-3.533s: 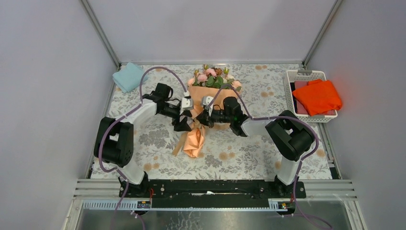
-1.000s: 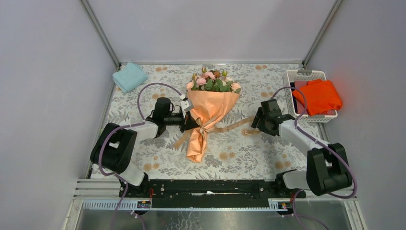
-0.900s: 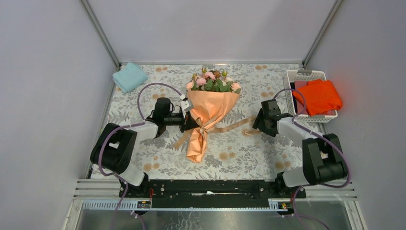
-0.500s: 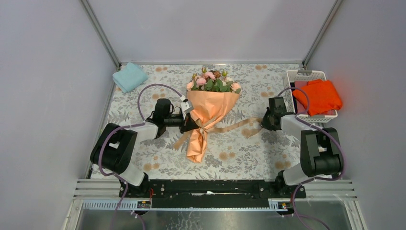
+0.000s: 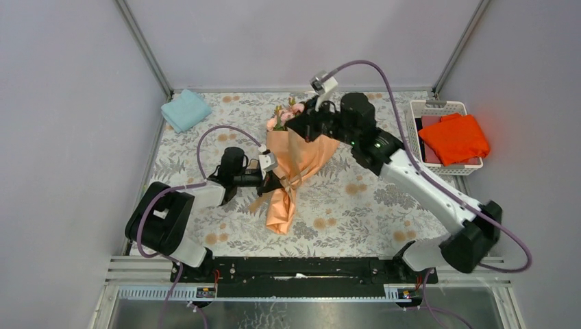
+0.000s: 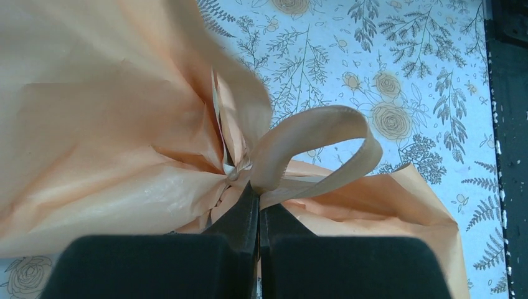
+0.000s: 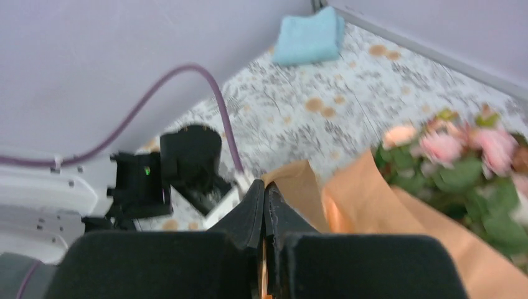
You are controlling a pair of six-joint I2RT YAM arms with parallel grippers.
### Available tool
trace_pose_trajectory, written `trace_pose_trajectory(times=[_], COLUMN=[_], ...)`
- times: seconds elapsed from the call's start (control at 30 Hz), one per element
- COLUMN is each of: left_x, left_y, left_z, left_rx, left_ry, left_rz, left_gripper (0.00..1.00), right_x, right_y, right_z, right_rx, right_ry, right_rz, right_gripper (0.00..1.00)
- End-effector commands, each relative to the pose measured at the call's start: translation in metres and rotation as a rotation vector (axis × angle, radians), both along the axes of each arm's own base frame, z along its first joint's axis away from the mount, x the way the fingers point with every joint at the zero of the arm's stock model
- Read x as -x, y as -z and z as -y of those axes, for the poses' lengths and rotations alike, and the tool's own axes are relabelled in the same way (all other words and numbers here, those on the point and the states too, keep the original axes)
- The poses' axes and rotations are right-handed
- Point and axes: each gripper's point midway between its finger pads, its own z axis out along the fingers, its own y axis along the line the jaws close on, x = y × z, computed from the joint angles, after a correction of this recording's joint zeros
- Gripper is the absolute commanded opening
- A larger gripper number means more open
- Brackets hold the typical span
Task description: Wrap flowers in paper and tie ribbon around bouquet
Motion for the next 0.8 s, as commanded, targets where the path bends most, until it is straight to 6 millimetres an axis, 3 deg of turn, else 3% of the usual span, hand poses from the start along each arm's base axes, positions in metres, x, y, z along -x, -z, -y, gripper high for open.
trace_pose_trajectory(times=[0.0,0.13,0.3,0.33,0.43,0.5,0.57,0.63,0.7,0.77], left_x=[-0.002,0.003,0.0,0.0,0.002,0.002,0.002,0.001,0.001,0.001], left_y=[-0.012,-0.012,-0.013,-0.013,-0.014,-0.015,-0.014,-0.014,-0.015,-0.014], left_z=[0.003,0.004,0.003,0.003,0.003,0.003,0.003,0.003,0.002,0.002], left_rx=[0.014,0.011,0.01,0.011,0.015,0.016,0.015,0.015,0.015,0.015], left_ry=[0.026,0.04,0.018,0.019,0.02,0.019,0.018,0.015,0.014,0.01], left_rz=[0.135,0.152,0.156,0.158,0.164,0.168,0.166,0.166,0.169,0.168], left_gripper=[0.0,0.0,0.0,0.0,0.0,0.0,0.0,0.0,0.0,0.0], right_x=[-0.027,-0.051,-0.045,-0.045,-0.055,-0.062,-0.068,-0.061,-0.038,-0.003], right_y=[0.005,0.013,0.065,0.072,0.071,0.062,0.054,0.054,0.068,0.092], right_z=[-0.051,-0.089,-0.143,-0.146,-0.131,-0.108,-0.077,-0.05,-0.031,-0.024], right_rx=[-0.058,-0.106,-0.013,0.003,0.053,0.069,0.06,0.035,0.064,0.069], right_ry=[-0.095,-0.108,-0.212,-0.227,-0.188,-0.161,-0.134,-0.145,-0.189,-0.309], right_rz=[-0.028,-0.101,-0.257,-0.286,-0.269,-0.212,-0.159,-0.098,0.005,0.097], right_gripper=[0.0,0.0,0.0,0.07,0.47,0.61,0.66,0.7,0.74,0.73])
